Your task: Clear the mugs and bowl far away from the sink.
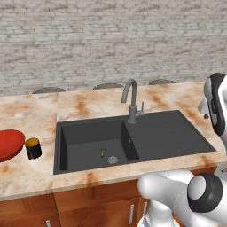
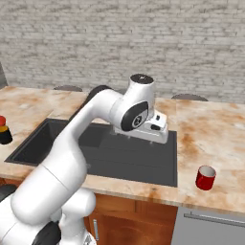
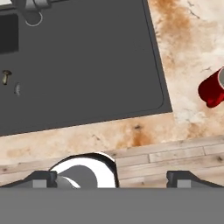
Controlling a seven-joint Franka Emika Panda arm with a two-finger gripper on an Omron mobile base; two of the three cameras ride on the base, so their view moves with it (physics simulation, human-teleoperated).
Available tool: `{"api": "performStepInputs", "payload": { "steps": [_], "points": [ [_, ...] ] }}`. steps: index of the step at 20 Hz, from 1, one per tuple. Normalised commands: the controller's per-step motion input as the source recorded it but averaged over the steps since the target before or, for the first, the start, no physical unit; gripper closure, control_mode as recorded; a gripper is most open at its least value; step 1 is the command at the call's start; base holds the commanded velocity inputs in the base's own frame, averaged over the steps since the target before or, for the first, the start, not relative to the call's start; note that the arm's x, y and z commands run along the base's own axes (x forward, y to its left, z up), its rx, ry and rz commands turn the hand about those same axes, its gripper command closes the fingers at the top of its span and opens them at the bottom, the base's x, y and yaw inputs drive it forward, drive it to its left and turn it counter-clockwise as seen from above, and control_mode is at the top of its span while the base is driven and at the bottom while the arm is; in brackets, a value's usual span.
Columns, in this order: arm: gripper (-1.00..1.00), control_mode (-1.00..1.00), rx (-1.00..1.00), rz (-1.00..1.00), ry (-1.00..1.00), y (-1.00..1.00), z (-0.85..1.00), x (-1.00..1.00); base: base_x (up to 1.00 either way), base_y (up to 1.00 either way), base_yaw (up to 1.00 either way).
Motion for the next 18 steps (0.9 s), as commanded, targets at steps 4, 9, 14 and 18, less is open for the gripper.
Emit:
{"api": "performStepInputs", "payload": {
  "steps": [4,9,14,18],
  "points": [
    [-1.00,-1.00,0.00,-0.14,0.00,-0.92,-0.21,-0.17,0.00,0.00,0.00],
    [-1.00,-1.00,0.00,-0.22,0.04,-0.68,-0.53,-0.07,0.00,0.00,0.00],
    [-1.00,-1.00,0.00,-0.06,-0.01,-0.32,-0.18,0.00,0.00,0.00,0.00],
    [-1.00,-1.00,0.01,-0.01,0.00,-0.31,-0.16,0.00,0.00,0.00,0.00]
  ]
}}
